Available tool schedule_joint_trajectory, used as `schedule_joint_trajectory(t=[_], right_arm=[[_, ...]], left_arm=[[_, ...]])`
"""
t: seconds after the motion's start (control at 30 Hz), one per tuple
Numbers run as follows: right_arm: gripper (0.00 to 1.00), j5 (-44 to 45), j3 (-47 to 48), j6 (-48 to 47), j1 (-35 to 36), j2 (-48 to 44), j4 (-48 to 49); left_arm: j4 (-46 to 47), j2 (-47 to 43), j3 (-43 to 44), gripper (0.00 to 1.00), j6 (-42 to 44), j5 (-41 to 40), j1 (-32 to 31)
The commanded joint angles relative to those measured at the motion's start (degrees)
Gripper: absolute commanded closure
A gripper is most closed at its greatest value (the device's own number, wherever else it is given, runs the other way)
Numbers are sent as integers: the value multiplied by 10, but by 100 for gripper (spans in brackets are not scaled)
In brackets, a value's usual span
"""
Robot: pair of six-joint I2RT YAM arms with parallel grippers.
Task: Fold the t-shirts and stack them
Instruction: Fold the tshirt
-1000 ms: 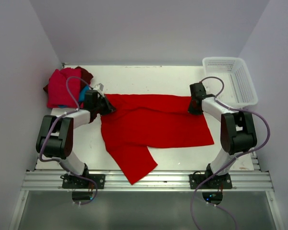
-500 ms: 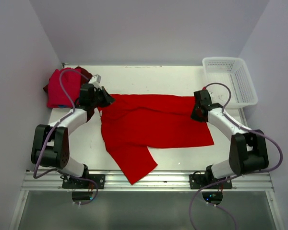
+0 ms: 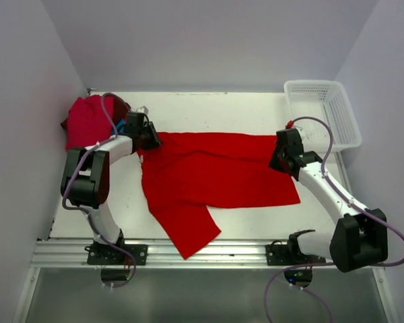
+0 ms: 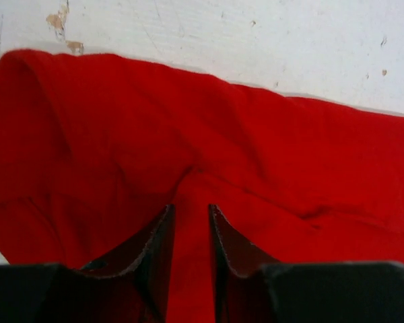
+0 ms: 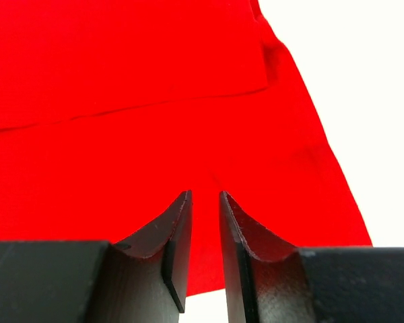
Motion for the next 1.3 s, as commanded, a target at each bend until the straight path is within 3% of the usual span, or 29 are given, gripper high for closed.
schedule_joint_trajectory(t=[0.0,0.67,0.87,1.13,1.27], right_arm=[[72,2,-4,1,4,-10,-5],[71,3,-9,-3,4,-17,-3],[71,3,-8,-4,4,-15,-3],[71,2,-5,-5,5,-9,0],[72,3,-5,-6,5,-9,1]], left_arm=[[-21,-10,1,69,11,-30,-16],[4,5,-10,72,32,-91,-21],[28,-8,-12,72,44,-84,-25],[32,38,9,71,60,-35,-33],[32,46,10,82,62,-24,-39]])
